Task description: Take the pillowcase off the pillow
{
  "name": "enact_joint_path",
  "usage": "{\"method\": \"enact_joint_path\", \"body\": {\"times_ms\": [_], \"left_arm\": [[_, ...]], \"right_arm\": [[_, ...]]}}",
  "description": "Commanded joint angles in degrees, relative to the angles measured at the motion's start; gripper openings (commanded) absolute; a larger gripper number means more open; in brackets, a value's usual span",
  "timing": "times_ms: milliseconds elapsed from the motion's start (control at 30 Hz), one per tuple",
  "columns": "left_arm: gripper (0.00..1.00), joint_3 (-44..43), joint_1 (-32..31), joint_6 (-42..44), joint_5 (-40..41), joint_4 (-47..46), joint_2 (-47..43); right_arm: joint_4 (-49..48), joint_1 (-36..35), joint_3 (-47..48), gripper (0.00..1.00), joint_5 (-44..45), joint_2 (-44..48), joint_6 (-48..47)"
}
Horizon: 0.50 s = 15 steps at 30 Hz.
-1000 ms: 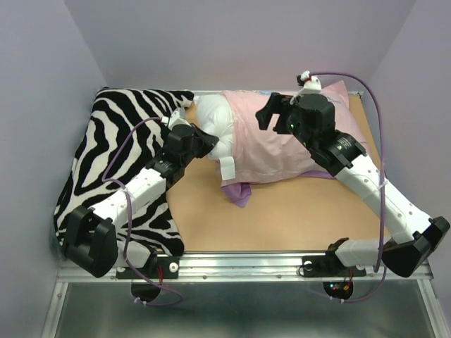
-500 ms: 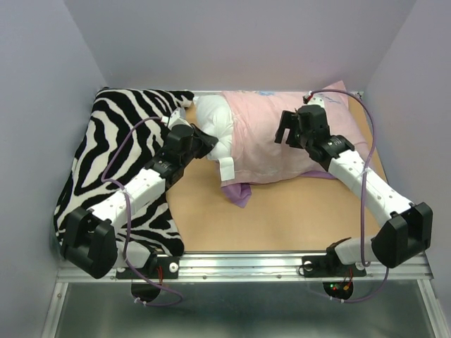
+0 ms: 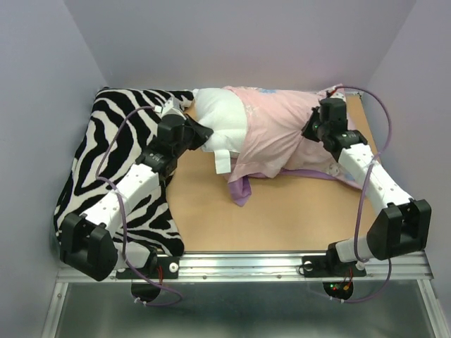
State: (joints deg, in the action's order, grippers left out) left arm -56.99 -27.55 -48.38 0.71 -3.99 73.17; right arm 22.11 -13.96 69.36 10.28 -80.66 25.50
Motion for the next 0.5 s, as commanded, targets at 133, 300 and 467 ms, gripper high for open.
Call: {"method": "enact_joint_path", "body": {"times_ms": [133,300,467], "left_arm": [[0.00,-17.4,13.6,6.1,-0.4,3.6,-5.2],[0.00,-25.6,19.4,7.4,-2.9,6.6,-7.1],[0.00,-31.4,22.5,9.5,-2.1,10.7,-8.5]], "right_arm": [[1.3,17.5,7.0,0.01,-0.8,-0.7,2.5],[1.3,25.1,8.6,0.00,-3.7,-4.7,6.8],[1.2,28.9,10.0,0.01,-5.2,-7.0,7.1]]}}
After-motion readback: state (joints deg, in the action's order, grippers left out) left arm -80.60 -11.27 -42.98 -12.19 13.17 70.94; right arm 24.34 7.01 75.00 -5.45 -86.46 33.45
